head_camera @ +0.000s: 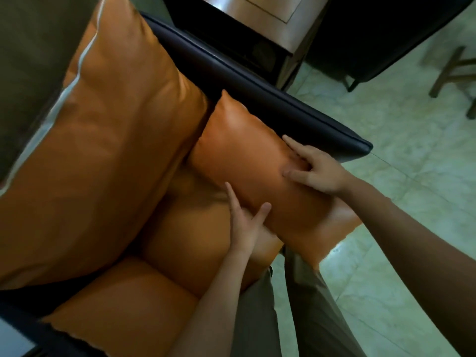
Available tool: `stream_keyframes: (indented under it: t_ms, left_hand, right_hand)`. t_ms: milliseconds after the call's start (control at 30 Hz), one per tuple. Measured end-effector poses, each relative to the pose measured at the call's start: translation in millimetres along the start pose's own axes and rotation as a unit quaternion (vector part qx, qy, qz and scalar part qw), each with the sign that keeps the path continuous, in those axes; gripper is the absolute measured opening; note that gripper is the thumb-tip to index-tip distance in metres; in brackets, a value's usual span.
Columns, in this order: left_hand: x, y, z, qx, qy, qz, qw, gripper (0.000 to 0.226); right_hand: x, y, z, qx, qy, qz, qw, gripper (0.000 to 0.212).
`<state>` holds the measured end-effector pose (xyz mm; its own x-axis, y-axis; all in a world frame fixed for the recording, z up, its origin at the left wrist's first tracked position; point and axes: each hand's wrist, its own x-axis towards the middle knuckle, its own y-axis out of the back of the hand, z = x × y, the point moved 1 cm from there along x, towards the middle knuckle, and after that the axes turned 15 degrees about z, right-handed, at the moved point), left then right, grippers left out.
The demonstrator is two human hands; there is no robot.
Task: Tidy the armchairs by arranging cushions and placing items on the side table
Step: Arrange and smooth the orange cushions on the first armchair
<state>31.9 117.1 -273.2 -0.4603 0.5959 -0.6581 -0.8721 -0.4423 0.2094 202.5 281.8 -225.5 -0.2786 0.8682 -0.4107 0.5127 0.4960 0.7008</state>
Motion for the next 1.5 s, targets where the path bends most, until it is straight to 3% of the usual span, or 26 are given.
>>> stream_keyframes:
  t_ms: [100,233,333,500,633,767,867,1067,1300,1500]
  left_hand:
    - [8.8,3.7,-0.5,0.081,-0.011,-0.035,0.996,0.111]
    - [22.9,5.1,13.2,0.139,-0.048,-0.024,0.989,0.108]
    - [48.4,13.1,30.2,0.187,-0.105,-0.01,0.977,0.104]
    - [105.7,13.9,77.1,0.362,-0.224,-0.031,0.904,0.107]
    - [132.8,-5.8,120.1,0.418,-0.237,-0.065,0.875,0.106]
    - [158.1,-13.9,134.5,0.423,-0.218,-0.044,0.878,0.108]
    - [176.6,-13.4,140.8,0.411,-0.207,-0.027,0.888,0.104]
    - [202.2,-16.5,158.2,0.386,-0.176,-0.062,0.903,0.106]
    - [180.9,7.3,153.8,0.286,-0.187,-0.049,0.938,0.1]
    - [166.7,18.9,161.3,0.227,-0.218,-0.042,0.948,0.102]
  right_hand:
    - [-3.1,-33.0,11.3,-0.053,0.021,-0.062,0.996,0.086]
    - [-16.4,-45.9,29.9,-0.052,-0.001,-0.003,0.999,0.088]
    - [-16.0,-43.6,46.3,-0.035,0.015,-0.001,0.999,0.086]
    - [-14.6,-36.5,75.2,-0.045,-0.01,0.039,0.998,0.082]
    - [-28.7,-34.9,105.9,-0.061,-0.101,0.104,0.988,0.09]
    - [-56.2,-38.5,134.3,-0.015,-0.233,0.172,0.957,0.088]
    - [-76.9,-45.9,153.7,0.169,-0.362,0.241,0.884,0.088]
    - [-74.1,-47.3,154.1,0.429,-0.388,0.22,0.786,0.081]
    - [-98.0,-42.4,126.4,0.394,-0.32,0.315,0.802,0.068]
    - [-106.2,-42.1,101.5,0.346,-0.265,0.39,0.811,0.071]
